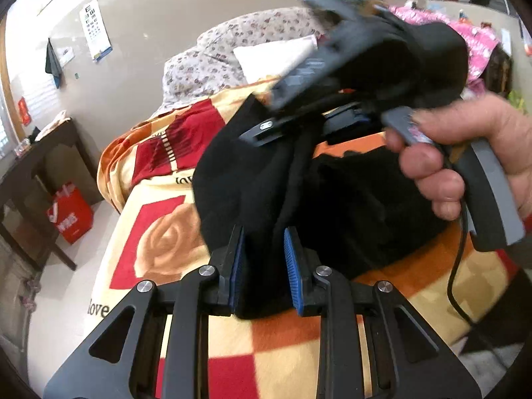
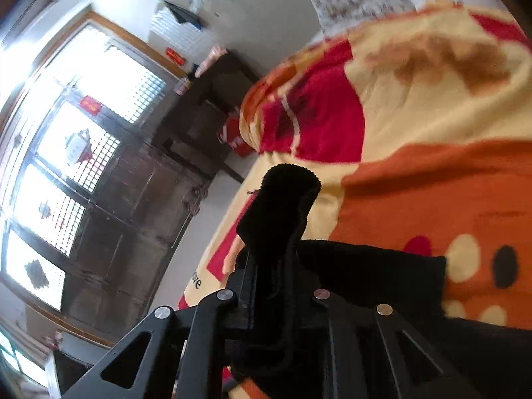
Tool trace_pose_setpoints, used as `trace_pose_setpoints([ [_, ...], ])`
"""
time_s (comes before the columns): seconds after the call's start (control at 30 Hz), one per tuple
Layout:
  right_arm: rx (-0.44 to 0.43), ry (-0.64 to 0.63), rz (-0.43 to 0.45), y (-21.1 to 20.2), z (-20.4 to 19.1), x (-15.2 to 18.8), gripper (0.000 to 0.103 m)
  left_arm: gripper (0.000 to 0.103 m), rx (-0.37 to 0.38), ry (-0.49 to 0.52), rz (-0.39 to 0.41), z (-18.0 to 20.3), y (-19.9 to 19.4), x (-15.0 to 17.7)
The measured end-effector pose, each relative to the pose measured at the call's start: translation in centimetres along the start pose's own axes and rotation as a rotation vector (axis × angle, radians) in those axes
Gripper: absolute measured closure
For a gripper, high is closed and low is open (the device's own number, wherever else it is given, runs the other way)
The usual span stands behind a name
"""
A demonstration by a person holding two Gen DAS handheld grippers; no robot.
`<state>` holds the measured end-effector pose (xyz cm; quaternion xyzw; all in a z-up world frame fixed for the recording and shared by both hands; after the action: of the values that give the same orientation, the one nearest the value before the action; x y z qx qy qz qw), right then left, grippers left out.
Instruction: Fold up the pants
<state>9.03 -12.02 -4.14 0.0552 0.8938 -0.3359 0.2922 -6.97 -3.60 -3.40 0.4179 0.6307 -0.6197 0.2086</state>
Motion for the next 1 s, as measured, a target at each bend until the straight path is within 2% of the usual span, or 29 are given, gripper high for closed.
trace_pose_setpoints([
  [0.17, -0.049, 0.012, 0.109, -7.4, -0.9, 2.1, 0.09, 0.075, 0.146, -0.115, 0.033, -2.4, -2.8, -2.4],
  [0.23, -0.026, 0.032, 0.148, -10.4, 0.0, 3.3, 0.09, 0.075, 0.148, -0.125, 0.053, -2.7, -3.5, -3.1],
  [0.33, 0.069, 0.085, 0.153, -13.4, 3.2, 5.3, 0.09, 0.075, 0.141, -0.123, 0.067, -2.7, -3.7, -4.1],
  [0.4, 0.173, 0.115, 0.115, -14.1, 6.1, 6.8, 0.09, 0.075, 0.13, -0.127, 0.037, -2.3, -2.6, -4.4],
  [0.5, 0.352, 0.206, 0.095, -14.3, 10.4, 7.8, 0.08, 0.075, 0.139, -0.139, -0.018, -1.3, -0.3, -4.6],
  [0.57, 0.455, 0.2, 0.15, -16.3, 10.8, 7.5, 0.07, 0.075, 0.155, -0.144, -0.077, -0.2, 1.8, -4.7],
  [0.63, 0.496, 0.15, 0.208, -18.1, 9.4, 6.9, 0.07, 0.075, 0.147, -0.135, -0.111, 0.9, 3.1, -4.7],
  [0.73, 0.425, 0.069, 0.21, -17.9, 6.4, 6.0, 0.07, 0.075, 0.152, -0.131, -0.15, 2.1, 5.0, -5.1],
  [0.83, 0.378, -0.012, 0.152, -14.8, 4.5, 5.1, 0.07, 0.075, 0.115, -0.143, -0.206, 3.0, 7.6, -5.4],
  [0.87, 0.398, -0.02, 0.121, -13.7, 4.6, 5.2, 0.07, 0.074, 0.11, -0.147, -0.219, 3.1, 8.3, -5.3],
  [0.93, 0.507, -0.011, 0.027, -11.3, 6.4, 5.6, 0.07, 0.074, 0.083, -0.145, -0.233, 3.3, 9.4, -5.3],
  [1.0, 0.552, 0.002, 0.014, -10.2, 8.1, 5.6, 0.07, 0.073, 0.073, -0.143, -0.223, 3.5, 9.8, -5.4],
])
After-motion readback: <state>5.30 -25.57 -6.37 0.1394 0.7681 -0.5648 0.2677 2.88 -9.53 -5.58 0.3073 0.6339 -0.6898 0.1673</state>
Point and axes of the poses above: each gripper's, at about its wrist camera, not at the fingertips, and y roughly the way its jaws point, z to its right, x to its underside, the point moved 4 cm from there along y, roughly the way its jaws point, and after that the axes turned 3 degrees about -y, right-handed, at the moved point
